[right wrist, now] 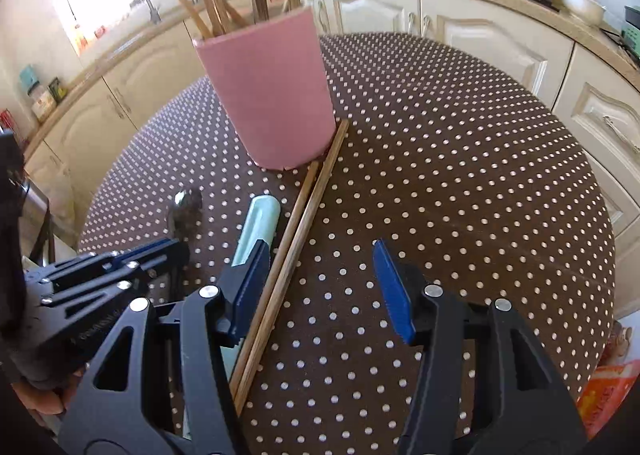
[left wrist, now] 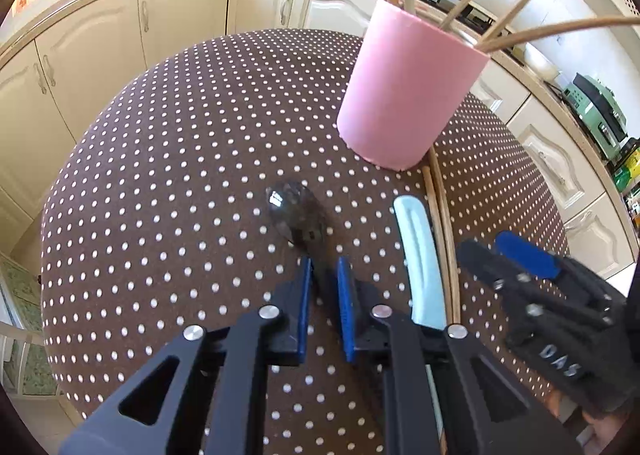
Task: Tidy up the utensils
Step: 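Close the left tool on the dark spoon while the right tool grasps a chopstick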
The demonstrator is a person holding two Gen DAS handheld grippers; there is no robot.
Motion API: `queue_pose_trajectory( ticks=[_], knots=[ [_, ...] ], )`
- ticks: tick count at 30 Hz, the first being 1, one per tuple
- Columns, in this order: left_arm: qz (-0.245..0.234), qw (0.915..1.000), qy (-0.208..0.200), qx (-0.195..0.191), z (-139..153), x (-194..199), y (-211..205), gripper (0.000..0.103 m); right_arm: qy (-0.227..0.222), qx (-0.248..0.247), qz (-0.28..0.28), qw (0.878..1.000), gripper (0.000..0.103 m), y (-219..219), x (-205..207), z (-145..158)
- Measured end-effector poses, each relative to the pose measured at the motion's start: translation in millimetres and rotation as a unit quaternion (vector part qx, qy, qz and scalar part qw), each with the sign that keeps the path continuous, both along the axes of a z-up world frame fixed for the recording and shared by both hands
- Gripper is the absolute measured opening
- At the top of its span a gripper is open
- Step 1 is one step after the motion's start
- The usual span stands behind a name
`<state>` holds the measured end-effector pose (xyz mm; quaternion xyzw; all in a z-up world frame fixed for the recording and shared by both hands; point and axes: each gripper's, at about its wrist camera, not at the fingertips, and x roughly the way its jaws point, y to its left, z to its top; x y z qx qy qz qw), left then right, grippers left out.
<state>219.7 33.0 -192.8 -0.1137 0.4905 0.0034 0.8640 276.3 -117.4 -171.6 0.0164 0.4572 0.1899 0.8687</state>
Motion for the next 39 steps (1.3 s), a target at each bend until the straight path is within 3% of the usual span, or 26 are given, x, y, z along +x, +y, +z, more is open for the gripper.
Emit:
queue_pose_trajectory(
  ticks=[4,10,18,21,23,26,39],
  knots=[
    [-0.001,1.0,-0.001,0.0,2,12,0,0.012,0.017,-0.005,0.005,1.0,0.043,4,8,-8],
    [-0.009,0.9999,0.003,0.011,5,28,-4,0.012,0.032,-0.02,0.023,0.999,0.039,5,17,-8],
    [-0.013,0.9994,0.013,0.031,5,47,-14,0.013,0.057,-0.096,0.054,0.992,0.038,29,39,-6],
    [-0.019,0.9989,0.016,0.039,4,54,-18,0.013,0.058,-0.102,0.061,0.991,0.03,31,43,-6],
    [-0.021,0.999,0.017,0.036,3,57,-17,0.013,0.063,-0.098,0.062,0.991,0.018,26,45,-6],
    [-0.025,0.9989,0.013,0.038,3,61,-17,0.013,0.074,-0.089,0.059,0.992,0.011,18,50,-6],
    [-0.016,0.9994,-0.012,-0.03,7,40,14,0.01,0.064,-0.003,0.028,0.998,0.007,-25,44,-7]
  ],
)
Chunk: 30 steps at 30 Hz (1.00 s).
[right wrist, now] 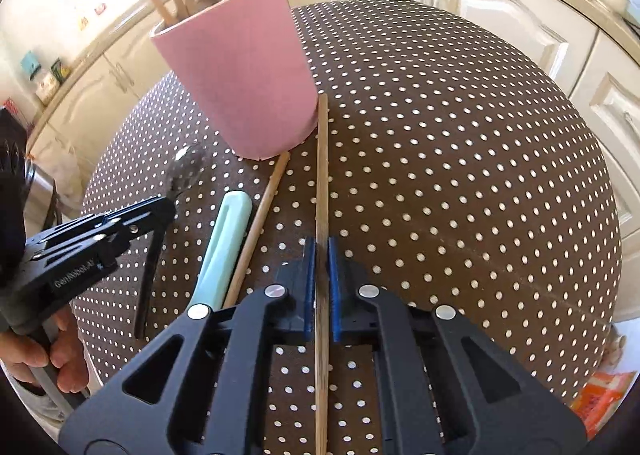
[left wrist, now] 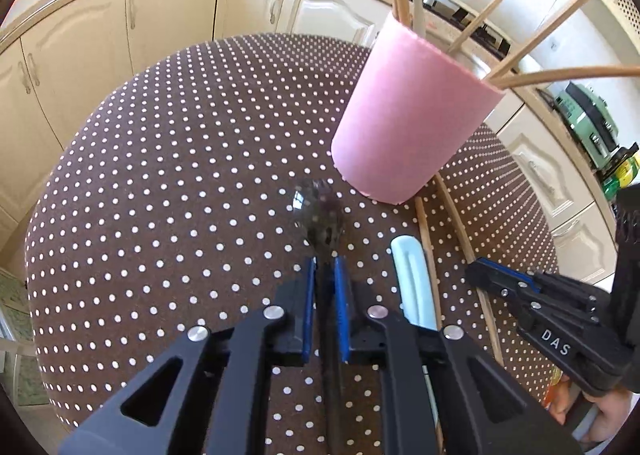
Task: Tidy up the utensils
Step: 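Close the left tool on the dark spoon while the right tool grasps a chopstick, then lift the dark spoon and chopstick up and carry them over the pink cup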
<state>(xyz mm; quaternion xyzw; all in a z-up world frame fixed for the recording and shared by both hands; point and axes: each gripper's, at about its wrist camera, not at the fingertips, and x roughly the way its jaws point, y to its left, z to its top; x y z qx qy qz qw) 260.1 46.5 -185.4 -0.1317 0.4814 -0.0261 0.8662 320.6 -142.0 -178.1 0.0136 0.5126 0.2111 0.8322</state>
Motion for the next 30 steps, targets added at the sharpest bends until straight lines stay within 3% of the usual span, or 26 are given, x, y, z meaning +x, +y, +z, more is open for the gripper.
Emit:
queue_pose_trajectory(
  ticks=[11,16,23,30],
  knots=[
    [-0.014,0.9945,-0.101,-0.023,30,-47,-1,0.01,-0.067,0.09,-0.054,0.992,0.007,-55,-44,16],
    [-0.022,0.9874,-0.155,-0.023,52,-65,-8,0.01,-0.134,0.129,-0.071,0.98,0.007,-71,-65,41],
    [-0.028,0.9712,-0.232,-0.046,79,-83,-11,0.01,-0.26,0.177,-0.095,0.945,0.007,-88,-105,78],
    [-0.033,0.952,-0.3,-0.05,105,-87,-24,0.01,-0.36,0.226,-0.111,0.898,0.007,-82,-122,100]
  ],
)
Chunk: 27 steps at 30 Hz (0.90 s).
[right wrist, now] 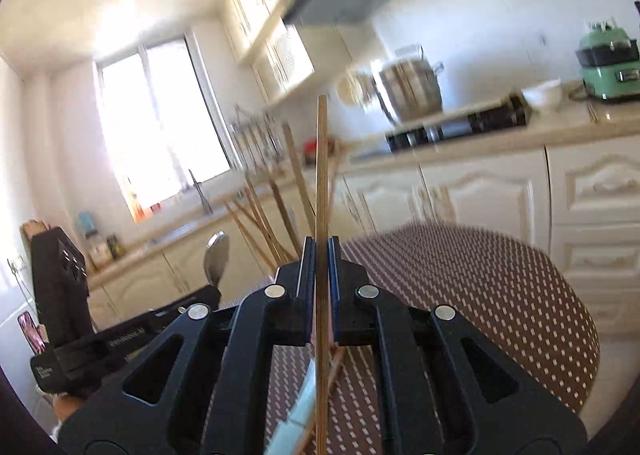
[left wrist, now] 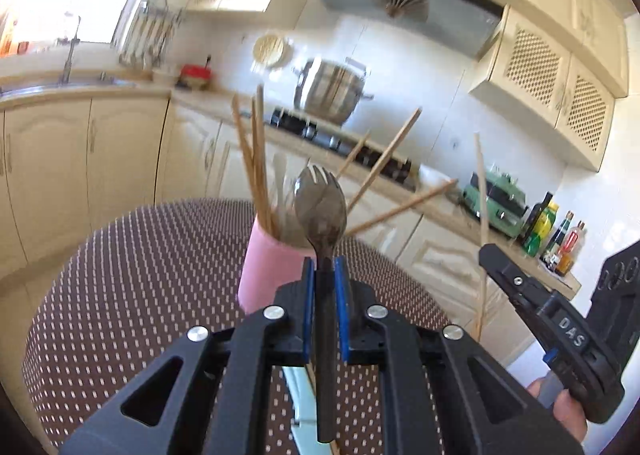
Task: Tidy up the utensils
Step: 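Lift the dark spoon and chopstick up and carry them over the pink cup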
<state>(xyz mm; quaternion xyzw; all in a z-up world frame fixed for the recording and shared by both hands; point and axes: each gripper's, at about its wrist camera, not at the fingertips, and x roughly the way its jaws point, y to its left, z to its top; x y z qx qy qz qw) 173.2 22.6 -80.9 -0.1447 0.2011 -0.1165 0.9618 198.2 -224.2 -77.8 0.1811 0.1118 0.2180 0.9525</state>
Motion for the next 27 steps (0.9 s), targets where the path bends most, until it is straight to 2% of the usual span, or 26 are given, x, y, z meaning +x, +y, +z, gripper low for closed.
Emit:
queue_pose_trajectory(
  ticks=[2,6,12,16,20,23,27],
  knots=[
    [0.002,0.9997,-0.025,0.001,9,-2,-3,0.01,-0.03,0.004,0.005,1.0,0.007,6,-3,7],
    [0.006,0.9981,-0.061,0.007,23,3,-8,0.01,-0.076,-0.019,0.015,0.997,0.007,31,0,23],
    [0.005,0.9959,-0.09,0.01,36,21,-10,0.01,-0.092,-0.037,0.033,0.994,0.007,62,20,31],
    [0.009,0.9974,-0.069,0.019,32,36,-8,0.01,-0.05,-0.064,0.054,0.995,0.006,74,41,27],
    [0.016,0.9995,-0.025,-0.005,12,47,4,0.01,-0.024,-0.113,0.022,0.993,0.007,76,49,17],
    [0.019,0.9998,-0.004,0.0,-5,51,7,0.01,0.002,-0.132,0.019,0.991,0.007,75,51,5],
    [0.02,0.9994,0.02,-0.021,-21,53,16,0.01,0.019,-0.172,0.023,0.985,0.015,82,43,-4]
  ],
)
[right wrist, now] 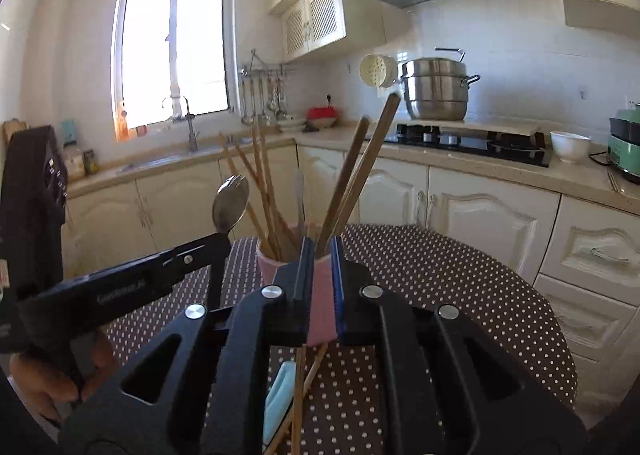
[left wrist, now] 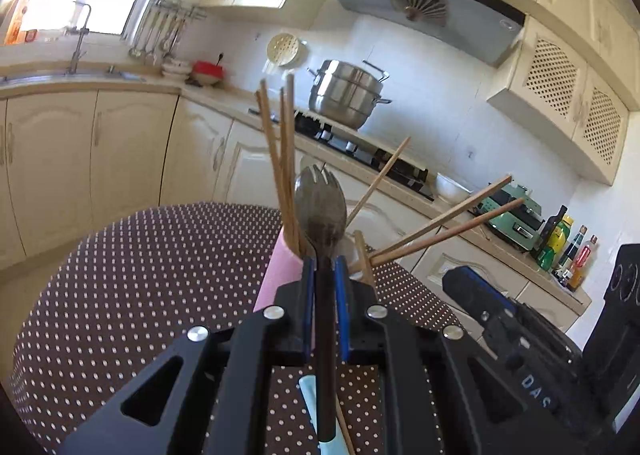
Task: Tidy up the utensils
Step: 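Lift the dark spoon and chopstick up and carry them over the pink cup, then lower the spoon and chopstick into the pink cup and open both tools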
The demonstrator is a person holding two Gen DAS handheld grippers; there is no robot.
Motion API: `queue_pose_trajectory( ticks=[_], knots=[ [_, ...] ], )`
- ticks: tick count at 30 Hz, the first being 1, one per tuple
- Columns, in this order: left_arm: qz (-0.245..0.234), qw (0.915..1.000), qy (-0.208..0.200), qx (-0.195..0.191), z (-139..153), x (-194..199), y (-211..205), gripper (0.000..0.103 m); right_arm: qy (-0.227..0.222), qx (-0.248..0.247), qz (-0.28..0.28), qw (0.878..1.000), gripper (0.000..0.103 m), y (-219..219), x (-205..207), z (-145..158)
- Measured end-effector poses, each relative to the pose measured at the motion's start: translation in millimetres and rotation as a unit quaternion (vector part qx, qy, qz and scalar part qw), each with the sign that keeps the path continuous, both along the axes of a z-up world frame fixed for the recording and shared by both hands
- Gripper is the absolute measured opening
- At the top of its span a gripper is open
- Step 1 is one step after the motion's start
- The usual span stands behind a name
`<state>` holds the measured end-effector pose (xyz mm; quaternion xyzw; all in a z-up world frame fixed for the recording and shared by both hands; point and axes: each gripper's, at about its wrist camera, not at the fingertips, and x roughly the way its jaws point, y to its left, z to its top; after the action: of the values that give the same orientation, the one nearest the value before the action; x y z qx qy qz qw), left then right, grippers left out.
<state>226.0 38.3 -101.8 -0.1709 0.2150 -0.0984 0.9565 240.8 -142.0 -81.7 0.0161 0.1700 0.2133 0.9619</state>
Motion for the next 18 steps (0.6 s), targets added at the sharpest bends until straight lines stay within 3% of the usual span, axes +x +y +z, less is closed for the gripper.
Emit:
queue_pose_trajectory(
  ticks=[1,2,3,7,9,11,12,13,16,18],
  knots=[
    [0.0,1.0,0.007,-0.001,-3,0,1,0.01,0.015,-0.003,0.001,1.0,0.026,1,2,-3],
    [0.0,1.0,0.01,-0.002,-5,0,1,0.01,0.029,-0.001,0.005,1.0,0.043,2,5,-6],
    [0.001,0.9999,0.011,-0.001,-7,-1,2,0.01,0.037,0.001,0.004,0.999,0.051,2,7,-8],
    [0.003,0.9999,0.013,-0.001,-11,-4,2,0.01,0.09,-0.001,0.011,0.996,0.051,9,25,-20],
    [0.006,0.9999,0.011,0.002,-13,-6,3,0.01,0.109,-0.006,0.012,0.994,0.045,13,31,-25],
    [0.003,0.9999,0.012,0.006,-14,-6,2,0.01,0.135,-0.004,0.022,0.991,0.03,16,38,-32],
    [0.004,0.9999,0.013,0.008,-15,-6,1,0.01,0.145,-0.002,0.025,0.989,0.03,17,41,-34],
    [0.003,0.9999,0.013,0.009,-16,-6,0,0.01,0.155,-0.005,0.028,0.987,0.023,19,44,-36],
    [-0.001,0.9999,0.011,0.007,-15,-6,-2,0.01,0.16,-0.004,0.038,0.986,0.006,22,46,-36],
    [-0.002,1.0,0.003,0.006,-11,-7,-4,0.01,0.145,0.0,0.037,0.989,0.006,21,42,-30]
  ],
)
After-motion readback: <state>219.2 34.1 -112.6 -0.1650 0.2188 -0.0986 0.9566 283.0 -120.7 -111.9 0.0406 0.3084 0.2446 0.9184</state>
